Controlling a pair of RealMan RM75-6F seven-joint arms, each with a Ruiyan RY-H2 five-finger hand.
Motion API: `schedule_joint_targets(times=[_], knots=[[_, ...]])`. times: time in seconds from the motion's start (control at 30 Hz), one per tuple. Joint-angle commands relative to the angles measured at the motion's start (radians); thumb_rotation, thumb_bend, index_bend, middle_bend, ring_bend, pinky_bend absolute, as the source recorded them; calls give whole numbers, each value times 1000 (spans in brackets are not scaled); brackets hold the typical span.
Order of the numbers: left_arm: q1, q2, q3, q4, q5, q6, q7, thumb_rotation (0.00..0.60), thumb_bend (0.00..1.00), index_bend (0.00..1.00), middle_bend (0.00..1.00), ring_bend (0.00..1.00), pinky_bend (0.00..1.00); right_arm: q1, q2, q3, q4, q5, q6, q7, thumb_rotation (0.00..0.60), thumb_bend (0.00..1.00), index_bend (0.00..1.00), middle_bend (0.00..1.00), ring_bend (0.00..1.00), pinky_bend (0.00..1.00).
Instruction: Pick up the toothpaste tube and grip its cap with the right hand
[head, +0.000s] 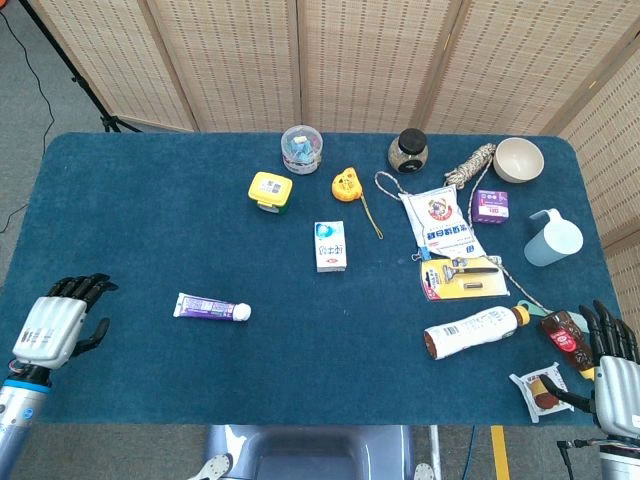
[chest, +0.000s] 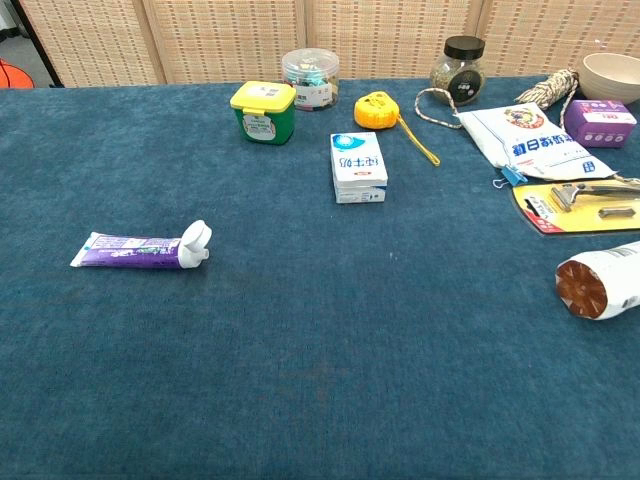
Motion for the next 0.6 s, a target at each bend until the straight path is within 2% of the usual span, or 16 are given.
schedule_joint_targets(times=[0.03, 0.2, 0.43, 0.6], knots=[[-33, -18, -8, 11, -17, -38, 29, 600, 417, 273, 233, 212, 201, -3, 1, -1, -1, 1, 2, 0, 600, 0, 33, 0, 0, 0], [-82, -58, -18, 26, -36, -89, 62, 600, 417, 303, 275, 238, 229, -10, 3, -3, -3, 4, 8, -2, 600, 0, 33, 0, 0, 0], [-144, -126, -35, 54, -86, -152, 97, 600, 413, 289, 275, 229, 232, -16, 8, -4, -10, 5, 14, -9, 600, 0, 31, 0, 0, 0], [-181, -162, -40, 65, -128, -195, 117, 600, 359, 289, 273, 226, 232, -17, 11, -3, -15, 5, 14, -14, 600, 0, 30, 0, 0, 0]])
